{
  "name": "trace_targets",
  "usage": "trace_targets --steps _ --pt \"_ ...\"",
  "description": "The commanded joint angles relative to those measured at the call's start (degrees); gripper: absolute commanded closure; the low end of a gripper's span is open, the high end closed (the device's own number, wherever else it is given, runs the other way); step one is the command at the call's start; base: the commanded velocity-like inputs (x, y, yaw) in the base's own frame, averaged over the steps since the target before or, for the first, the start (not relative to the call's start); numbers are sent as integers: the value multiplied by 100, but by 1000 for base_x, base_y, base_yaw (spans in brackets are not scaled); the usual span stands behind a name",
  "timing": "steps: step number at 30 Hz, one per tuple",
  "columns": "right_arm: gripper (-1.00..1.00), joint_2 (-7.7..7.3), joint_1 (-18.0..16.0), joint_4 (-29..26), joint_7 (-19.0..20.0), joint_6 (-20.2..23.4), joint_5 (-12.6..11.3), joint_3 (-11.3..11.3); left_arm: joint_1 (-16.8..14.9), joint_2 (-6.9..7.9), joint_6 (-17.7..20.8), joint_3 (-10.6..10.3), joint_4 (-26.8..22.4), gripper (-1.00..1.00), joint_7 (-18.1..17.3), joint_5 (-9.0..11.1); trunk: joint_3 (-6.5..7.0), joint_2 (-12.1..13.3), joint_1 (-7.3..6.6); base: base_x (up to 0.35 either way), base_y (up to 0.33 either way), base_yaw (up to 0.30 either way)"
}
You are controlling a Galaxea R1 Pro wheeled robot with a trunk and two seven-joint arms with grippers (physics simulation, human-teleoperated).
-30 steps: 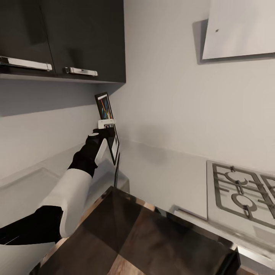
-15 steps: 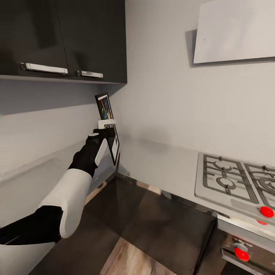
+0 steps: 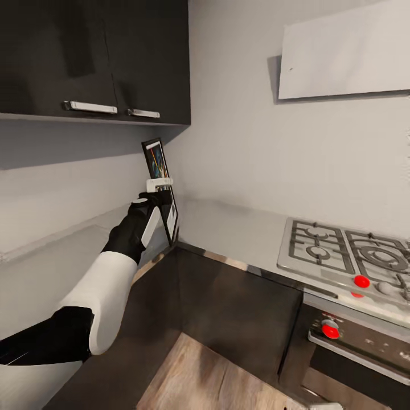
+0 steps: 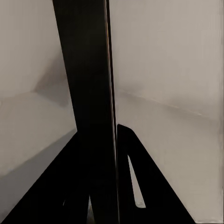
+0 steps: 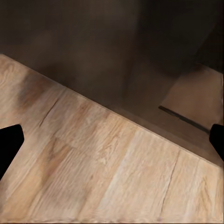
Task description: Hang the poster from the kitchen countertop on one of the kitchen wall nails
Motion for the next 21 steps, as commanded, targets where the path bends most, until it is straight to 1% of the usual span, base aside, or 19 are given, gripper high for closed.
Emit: trace_targets --steps 1,2,3,7,8,13,15,16,17,18,20,21 --pt "-100 -1 147 -534 -4 390 -5 0 -3 -5 30 11 -8 100 14 -10 -5 -3 -3 -339 0 0" --pt "-100 0 203 -748 -3 562 -6 1 -3 -5 30 11 -8 100 14 -9 -5 -3 -3 -339 0 0" --pt "-100 0 419 -1458 14 1169 -25 1 -3 -5 34 8 -15 100 7 -5 -5 -3 -3 -339 0 0" --pt "-100 6 540 -1628 22 1256 -37 -3 -3 -5 39 5 -22 100 6 -4 -5 -3 -3 -339 0 0" --pt "-100 9 578 -1761 23 1283 -40 -4 -3 -5 76 4 -24 100 5 -8 -5 -3 -3 -339 0 0" --pt "-100 21 611 -1897 25 1301 -42 -4 -3 -5 184 3 -27 100 5 -5 -5 -3 -3 -339 0 0" --pt "-100 24 621 -1933 29 1299 -45 -39 -3 -5 212 3 -29 100 5 -4 -5 -3 -3 -339 0 0" --pt "-100 25 628 -1958 31 1298 -72 -138 -3 -5 219 3 -28 100 5 -4 -5 -3 -3 -339 0 0" --pt "-100 27 637 -1985 32 1297 -144 -299 -3 -5 224 3 -27 100 5 -6 -5 -3 -3 -339 0 0" --pt "-100 31 641 -1996 33 1297 -194 -377 -3 -5 226 3 -27 100 5 -7 -5 -3 -3 -339 0 0" --pt "-100 37 649 -2020 34 1291 -466 -583 -3 -5 230 3 -21 100 3 -11 -5 -3 -3 -339 0 0" --pt "-100 39 650 -2022 34 1288 -531 -611 -3 -5 230 3 -20 100 2 -11 -5 -3 -3 -339 0 0"
